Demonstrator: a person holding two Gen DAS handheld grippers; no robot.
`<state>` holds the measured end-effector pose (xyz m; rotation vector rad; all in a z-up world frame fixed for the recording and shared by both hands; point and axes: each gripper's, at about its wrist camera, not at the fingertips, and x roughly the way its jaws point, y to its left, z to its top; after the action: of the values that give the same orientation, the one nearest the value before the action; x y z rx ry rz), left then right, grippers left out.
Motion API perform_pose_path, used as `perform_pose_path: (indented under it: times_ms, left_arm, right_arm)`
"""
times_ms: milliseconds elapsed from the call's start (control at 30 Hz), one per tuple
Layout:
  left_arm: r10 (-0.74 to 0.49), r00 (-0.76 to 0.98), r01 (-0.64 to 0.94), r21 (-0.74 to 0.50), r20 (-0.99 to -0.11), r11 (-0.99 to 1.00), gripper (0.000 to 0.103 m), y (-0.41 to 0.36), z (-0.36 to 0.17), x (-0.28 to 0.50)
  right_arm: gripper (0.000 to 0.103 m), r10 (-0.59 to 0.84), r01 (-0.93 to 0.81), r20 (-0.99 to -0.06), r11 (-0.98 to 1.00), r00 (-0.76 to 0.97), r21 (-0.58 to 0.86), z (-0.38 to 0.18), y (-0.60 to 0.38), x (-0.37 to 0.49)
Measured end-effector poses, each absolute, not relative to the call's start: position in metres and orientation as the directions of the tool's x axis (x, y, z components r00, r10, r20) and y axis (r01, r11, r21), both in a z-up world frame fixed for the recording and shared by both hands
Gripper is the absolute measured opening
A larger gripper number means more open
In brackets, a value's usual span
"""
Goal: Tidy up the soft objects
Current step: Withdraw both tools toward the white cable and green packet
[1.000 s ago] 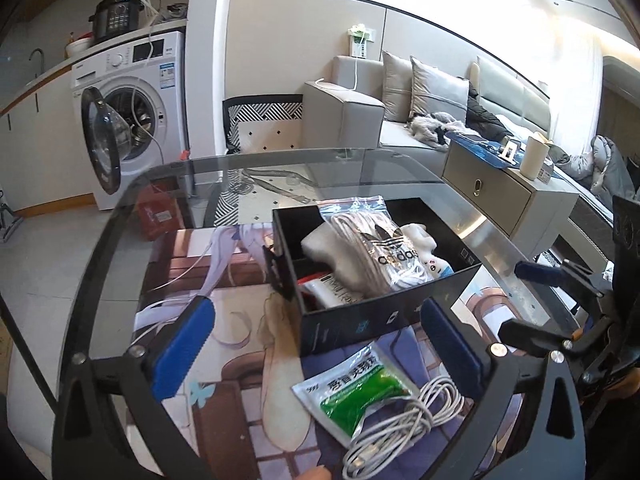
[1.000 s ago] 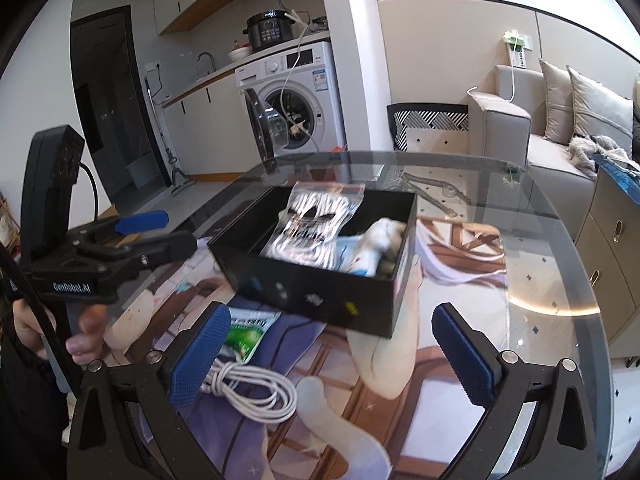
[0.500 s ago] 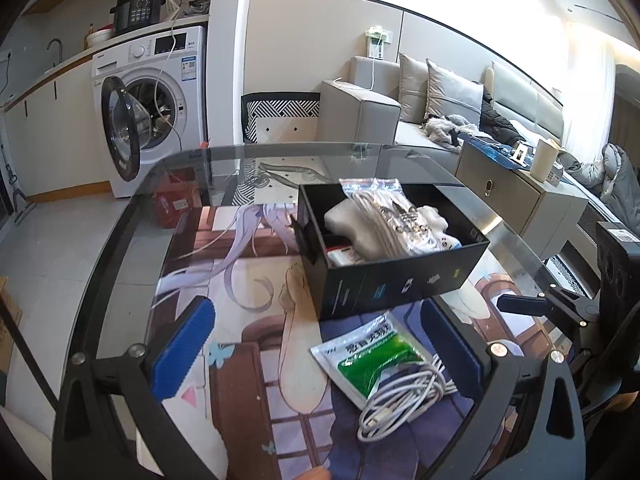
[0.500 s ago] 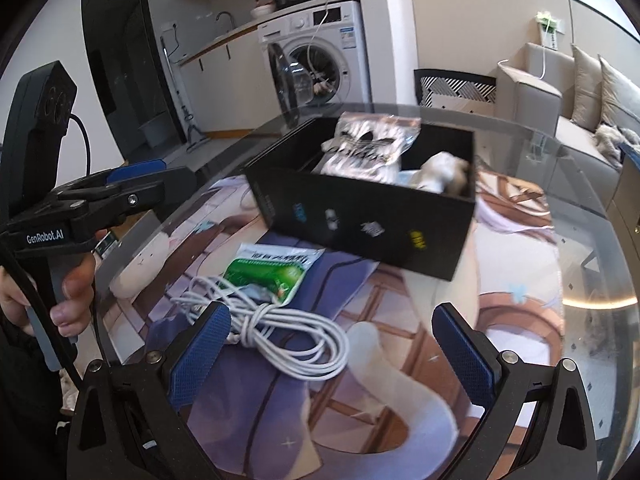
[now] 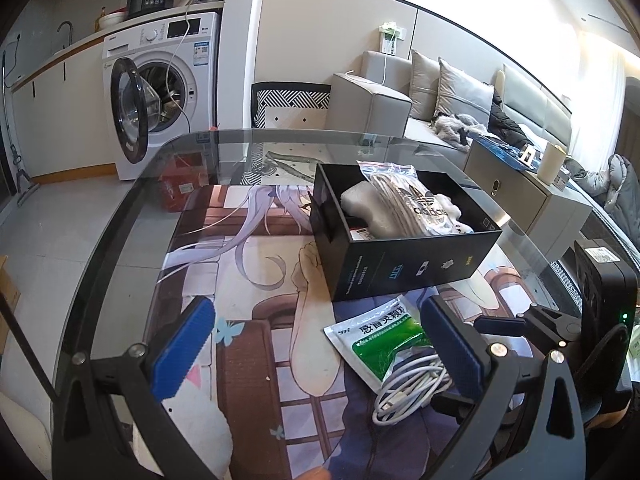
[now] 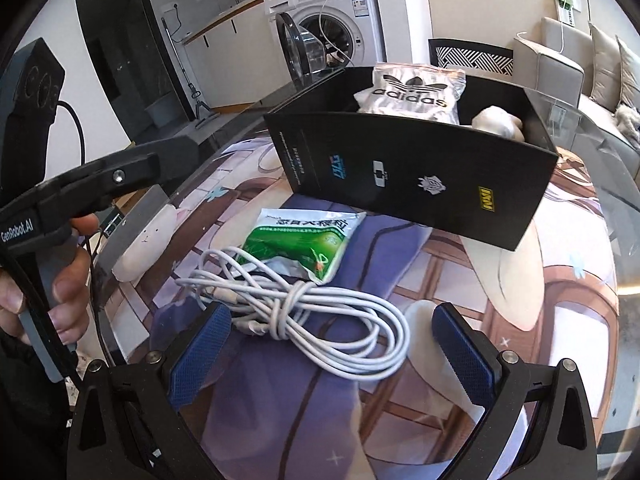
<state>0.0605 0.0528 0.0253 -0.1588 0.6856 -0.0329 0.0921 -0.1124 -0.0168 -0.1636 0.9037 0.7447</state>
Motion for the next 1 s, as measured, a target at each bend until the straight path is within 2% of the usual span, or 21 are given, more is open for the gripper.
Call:
perform_pose_path:
  times_ms: [900, 933, 1000]
  left_arm:
    - [-0.089, 0.761, -0.024, -0.165, -0.642, 0.986, 0.103, 0.054, 0.018, 0.065]
    - [-0.089, 0.762, -0.025, -0.166, -0.642, 0.986, 0.103, 0.054, 0.017, 0.065]
    - [-0.089, 0.761, -0.025, -0.165, -0.643, 0.986, 0.103, 0.053, 0.017, 0.065]
  right_arm:
    - [0.102, 0.43, -0.587, -0.778, 0.803, 0.458, 0.099, -0.02, -0.119, 0.106]
    - [0.102, 0.427, -0.587, -0.778, 0.804, 0.46, 0.094, -0.021, -0.118, 0.106]
    - [0.092, 0.421, -0.584, -0.776, 0.807, 0.469, 0.084, -0.021, -0.118, 0.105]
